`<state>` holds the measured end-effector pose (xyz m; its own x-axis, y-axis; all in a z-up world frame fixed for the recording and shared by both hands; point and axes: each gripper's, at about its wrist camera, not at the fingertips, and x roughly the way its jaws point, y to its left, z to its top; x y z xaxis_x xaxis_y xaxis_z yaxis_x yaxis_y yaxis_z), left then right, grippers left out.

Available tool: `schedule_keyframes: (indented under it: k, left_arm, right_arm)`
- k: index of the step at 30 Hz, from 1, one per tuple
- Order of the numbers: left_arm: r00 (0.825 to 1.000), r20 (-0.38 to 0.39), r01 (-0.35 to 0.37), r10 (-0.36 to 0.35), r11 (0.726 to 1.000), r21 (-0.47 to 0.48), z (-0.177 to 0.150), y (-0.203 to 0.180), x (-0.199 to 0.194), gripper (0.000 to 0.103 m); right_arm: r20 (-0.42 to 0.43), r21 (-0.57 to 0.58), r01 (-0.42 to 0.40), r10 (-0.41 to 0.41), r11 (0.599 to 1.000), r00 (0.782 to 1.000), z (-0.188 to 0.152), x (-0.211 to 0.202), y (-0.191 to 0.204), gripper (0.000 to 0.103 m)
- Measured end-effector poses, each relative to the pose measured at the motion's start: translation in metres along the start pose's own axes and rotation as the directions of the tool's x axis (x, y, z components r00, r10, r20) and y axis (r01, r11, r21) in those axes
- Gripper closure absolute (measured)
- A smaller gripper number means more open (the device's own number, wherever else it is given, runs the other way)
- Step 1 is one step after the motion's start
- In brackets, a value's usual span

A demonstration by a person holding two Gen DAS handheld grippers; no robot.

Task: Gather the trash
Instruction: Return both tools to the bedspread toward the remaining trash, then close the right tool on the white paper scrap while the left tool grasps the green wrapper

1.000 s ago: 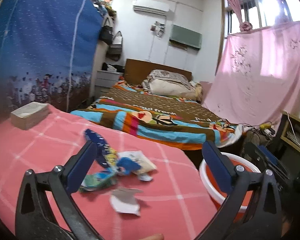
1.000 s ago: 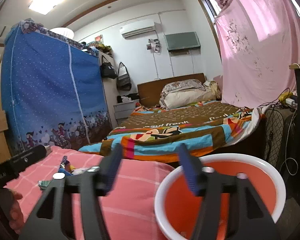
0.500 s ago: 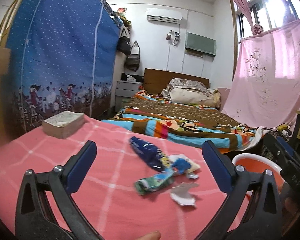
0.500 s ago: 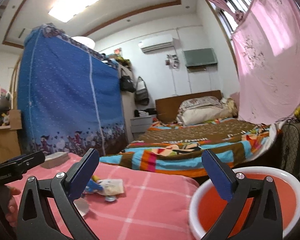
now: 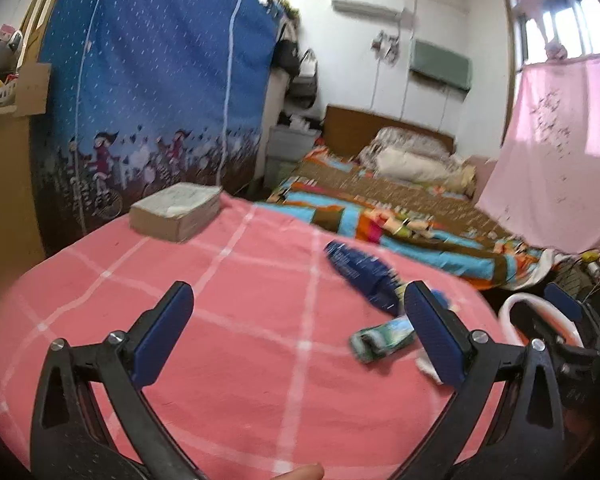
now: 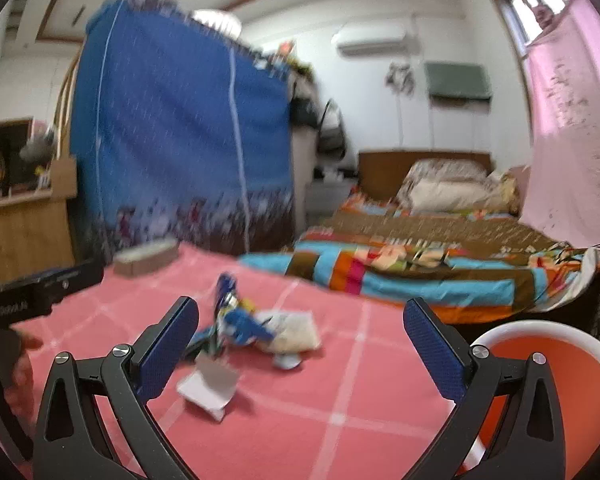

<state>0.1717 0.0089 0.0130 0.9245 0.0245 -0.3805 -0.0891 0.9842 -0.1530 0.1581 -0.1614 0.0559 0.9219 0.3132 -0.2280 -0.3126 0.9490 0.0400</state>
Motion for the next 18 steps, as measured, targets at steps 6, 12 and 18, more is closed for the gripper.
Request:
schedule_keyframes:
  k: [6,12,18]
  left_arm:
    - [0.986,-0.164,-0.026,0.019,0.999,-0.045,-0.007,0.017,0.024,0.0]
    - [0.962,-0.272,-0.041,0.014,0.995,-0.093,-0.017,0.029,0.039,0.0]
    - [0.947,-0.321,-0.02,-0.023,0.991,-0.129,-0.021,0.034,0.046,0.0]
  right_arm:
    - [-0.196,-0.042,-0.037,0.028,0.998,0.98,-0.01,0.032,0.016,0.0]
    - [-0.314,-0.035,-0.125,0.108,0.991,0.943,-0.019,0.047,0.027,0.0]
    - [-0.394,-0.03,-0.144,0.121,0.989,0.911,-0.027,0.059,0.032,0.006]
